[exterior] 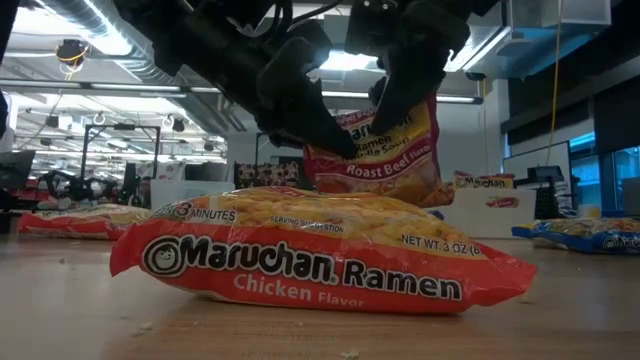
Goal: Sort Maruchan noodles
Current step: Put the red noodle pack into the white bin
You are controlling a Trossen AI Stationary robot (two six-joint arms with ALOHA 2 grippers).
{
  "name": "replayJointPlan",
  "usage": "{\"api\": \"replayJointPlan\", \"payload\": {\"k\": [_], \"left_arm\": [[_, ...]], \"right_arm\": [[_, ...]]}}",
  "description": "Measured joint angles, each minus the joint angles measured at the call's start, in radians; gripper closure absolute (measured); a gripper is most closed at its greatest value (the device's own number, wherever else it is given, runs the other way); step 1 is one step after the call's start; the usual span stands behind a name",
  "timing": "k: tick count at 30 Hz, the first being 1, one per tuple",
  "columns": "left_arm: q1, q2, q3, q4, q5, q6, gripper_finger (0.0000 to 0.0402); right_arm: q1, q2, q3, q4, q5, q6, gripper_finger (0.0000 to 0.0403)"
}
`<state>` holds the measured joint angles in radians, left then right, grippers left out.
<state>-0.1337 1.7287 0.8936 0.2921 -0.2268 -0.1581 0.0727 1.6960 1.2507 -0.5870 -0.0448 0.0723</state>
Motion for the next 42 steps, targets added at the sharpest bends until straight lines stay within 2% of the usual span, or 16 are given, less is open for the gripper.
{"api": "replayJointPlan", "payload": {"k": [10,13,19,22,25,33,39,42], "left_arm": [[-0.001,0.000,0.000,-0.004,0.001,0.000,0.0334],[-0.001,0.000,0.000,-0.004,0.001,0.001,0.0334],[-0.002,0.000,0.000,-0.004,-0.024,0.002,0.0334],[-0.013,0.000,0.000,-0.003,-0.066,0.008,0.0333],[-0.023,0.000,0.000,0.001,-0.069,0.007,0.0319],[-0.051,-0.045,0.002,-0.027,-0.044,0.005,0.0241],[-0.070,-0.156,0.001,-0.133,-0.048,0.019,0.0231],[-0.074,-0.213,0.001,-0.193,-0.051,0.032,0.0231]], "right_arm": [[-0.001,0.081,-0.002,0.014,-0.019,-0.014,0.0159],[-0.001,0.083,-0.002,0.014,-0.019,-0.017,0.0195],[-0.001,0.083,-0.002,0.009,-0.018,-0.029,0.0297],[-0.001,0.081,-0.002,0.010,-0.012,-0.035,0.0325],[0.000,0.081,-0.002,0.010,-0.017,-0.047,0.0330],[0.001,0.068,-0.002,-0.002,-0.021,-0.055,0.0342],[0.000,-0.008,-0.002,-0.038,-0.026,-0.055,0.0347],[0.000,-0.059,-0.002,-0.081,0.005,-0.055,0.0348]]}}
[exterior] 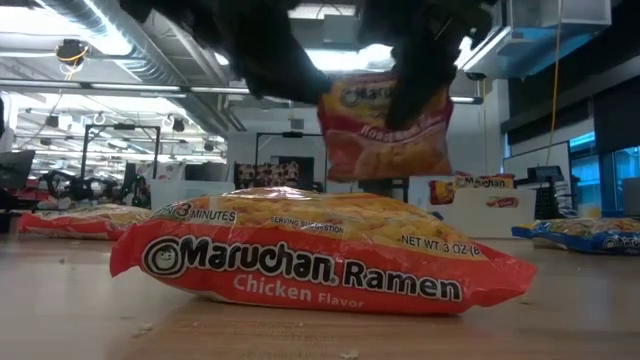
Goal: Sort Maruchan noodles
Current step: Put the red noodle pack into the white bin
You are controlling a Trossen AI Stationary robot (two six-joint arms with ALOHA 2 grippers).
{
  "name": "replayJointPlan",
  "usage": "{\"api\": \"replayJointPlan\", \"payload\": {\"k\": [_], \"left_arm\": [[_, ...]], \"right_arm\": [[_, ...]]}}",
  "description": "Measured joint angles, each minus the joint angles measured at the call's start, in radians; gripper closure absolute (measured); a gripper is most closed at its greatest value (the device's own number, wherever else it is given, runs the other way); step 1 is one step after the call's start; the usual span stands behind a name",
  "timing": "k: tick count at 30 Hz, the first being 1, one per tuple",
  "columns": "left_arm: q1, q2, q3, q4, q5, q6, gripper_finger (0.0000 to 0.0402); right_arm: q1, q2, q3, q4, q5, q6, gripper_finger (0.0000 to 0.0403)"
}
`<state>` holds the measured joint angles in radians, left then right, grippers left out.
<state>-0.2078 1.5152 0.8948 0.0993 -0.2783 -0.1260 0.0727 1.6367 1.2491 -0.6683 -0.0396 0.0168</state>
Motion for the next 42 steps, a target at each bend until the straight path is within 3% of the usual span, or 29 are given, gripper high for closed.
{"api": "replayJointPlan", "payload": {"k": [13,19,26,32,42], "left_arm": [[-0.041,-0.047,0.000,-0.023,-0.049,0.034,0.0230],[-0.048,-0.047,0.000,-0.023,-0.050,0.028,0.0230],[-0.051,-0.046,0.000,-0.024,-0.050,0.025,0.0230],[-0.051,-0.046,0.000,-0.024,-0.050,0.024,0.0230],[-0.051,-0.046,-0.001,-0.024,-0.050,0.005,0.0230]], "right_arm": [[-0.065,-0.253,-0.005,-0.303,0.160,-0.026,0.0345],[-0.188,-0.419,-0.120,-0.335,0.181,-0.099,0.0344],[-0.413,-0.576,-0.272,-0.373,0.189,-0.303,0.0343],[-0.581,-0.565,-0.316,-0.340,0.182,-0.462,0.0343],[-0.739,-0.473,-0.317,-0.260,0.091,-0.582,0.0343]]}}
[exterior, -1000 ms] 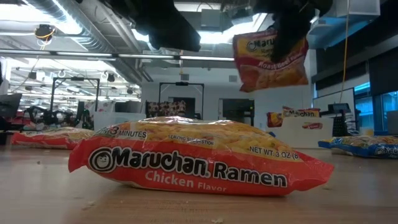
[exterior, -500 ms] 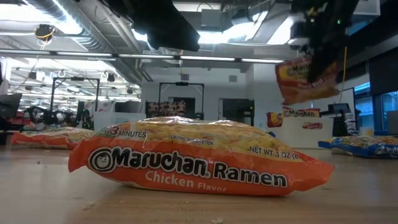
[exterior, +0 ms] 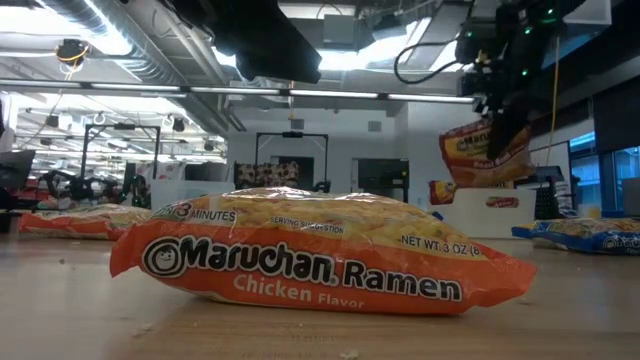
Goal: Sort Maruchan noodles
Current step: Put the red noodle pack into the white bin
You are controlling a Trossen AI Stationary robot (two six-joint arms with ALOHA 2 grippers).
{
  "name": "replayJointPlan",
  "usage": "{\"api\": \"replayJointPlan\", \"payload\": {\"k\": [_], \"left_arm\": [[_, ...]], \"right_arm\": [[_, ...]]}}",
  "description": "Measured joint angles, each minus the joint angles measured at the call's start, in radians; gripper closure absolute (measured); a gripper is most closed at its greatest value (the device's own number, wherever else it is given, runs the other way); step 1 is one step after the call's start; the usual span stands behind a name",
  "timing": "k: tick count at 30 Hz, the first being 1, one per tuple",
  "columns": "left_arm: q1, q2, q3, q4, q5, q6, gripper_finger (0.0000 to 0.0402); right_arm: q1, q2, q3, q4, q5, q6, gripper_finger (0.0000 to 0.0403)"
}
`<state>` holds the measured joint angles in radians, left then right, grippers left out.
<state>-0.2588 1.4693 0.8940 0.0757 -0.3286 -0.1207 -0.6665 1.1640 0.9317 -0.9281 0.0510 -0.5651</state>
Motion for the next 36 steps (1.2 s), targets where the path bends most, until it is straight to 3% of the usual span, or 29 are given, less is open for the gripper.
{"api": "replayJointPlan", "payload": {"k": [7,20,36], "left_arm": [[0.000,0.000,0.000,0.000,0.000,0.000,0.0230],[0.000,0.000,0.000,0.000,0.000,-0.001,0.0230],[0.008,0.000,-0.001,0.001,-0.001,0.015,0.0230]], "right_arm": [[-0.089,0.064,0.000,0.045,-0.109,-0.056,0.0343],[-0.181,0.156,0.002,0.071,-0.182,-0.071,0.0343],[-0.178,0.107,0.036,-0.009,-0.080,-0.071,0.0343]]}}
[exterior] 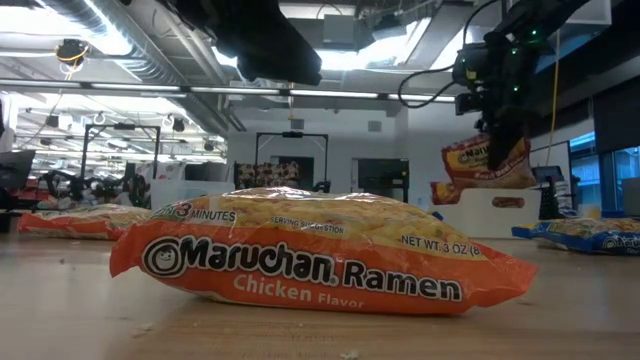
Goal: Sort Maruchan noodles
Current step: Put the red noodle pack into the white bin
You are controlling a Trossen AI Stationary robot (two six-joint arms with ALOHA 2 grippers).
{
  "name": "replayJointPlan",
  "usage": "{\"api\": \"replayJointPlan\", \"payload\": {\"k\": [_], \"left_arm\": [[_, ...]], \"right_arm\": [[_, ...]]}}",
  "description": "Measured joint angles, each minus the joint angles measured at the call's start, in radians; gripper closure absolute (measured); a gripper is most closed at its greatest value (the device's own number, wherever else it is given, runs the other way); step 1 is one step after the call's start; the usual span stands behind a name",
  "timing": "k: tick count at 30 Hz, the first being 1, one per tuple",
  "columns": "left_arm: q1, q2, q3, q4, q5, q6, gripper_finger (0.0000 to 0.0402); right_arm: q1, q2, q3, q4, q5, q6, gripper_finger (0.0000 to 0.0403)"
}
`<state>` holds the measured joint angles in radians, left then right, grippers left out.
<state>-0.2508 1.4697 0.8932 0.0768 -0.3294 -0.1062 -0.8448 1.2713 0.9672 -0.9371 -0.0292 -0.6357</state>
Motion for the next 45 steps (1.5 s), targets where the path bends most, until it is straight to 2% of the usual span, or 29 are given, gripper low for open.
{"api": "replayJointPlan", "payload": {"k": [4,13,28,37,40,45], "left_arm": [[0.000,0.000,0.000,0.013,0.000,0.012,0.0230],[0.000,0.000,0.000,0.013,0.000,0.012,0.0230],[-0.001,0.000,0.000,0.013,0.002,0.005,0.0230],[-0.001,0.000,0.000,0.013,0.002,0.005,0.0230],[-0.001,0.000,0.000,0.013,0.002,0.005,0.0230],[-0.001,0.000,0.000,0.013,0.002,0.005,0.0230]], "right_arm": [[0.000,0.026,0.000,-0.007,-0.021,-0.001,0.0343],[0.000,0.101,0.000,0.064,-0.138,0.001,0.0343],[-0.001,0.205,0.003,0.084,-0.143,0.026,0.0343],[0.001,0.211,0.000,0.070,-0.090,0.064,0.0341],[0.001,0.212,-0.001,0.063,-0.082,0.066,0.0323],[0.001,0.211,-0.001,0.061,-0.079,0.093,0.0260]]}}
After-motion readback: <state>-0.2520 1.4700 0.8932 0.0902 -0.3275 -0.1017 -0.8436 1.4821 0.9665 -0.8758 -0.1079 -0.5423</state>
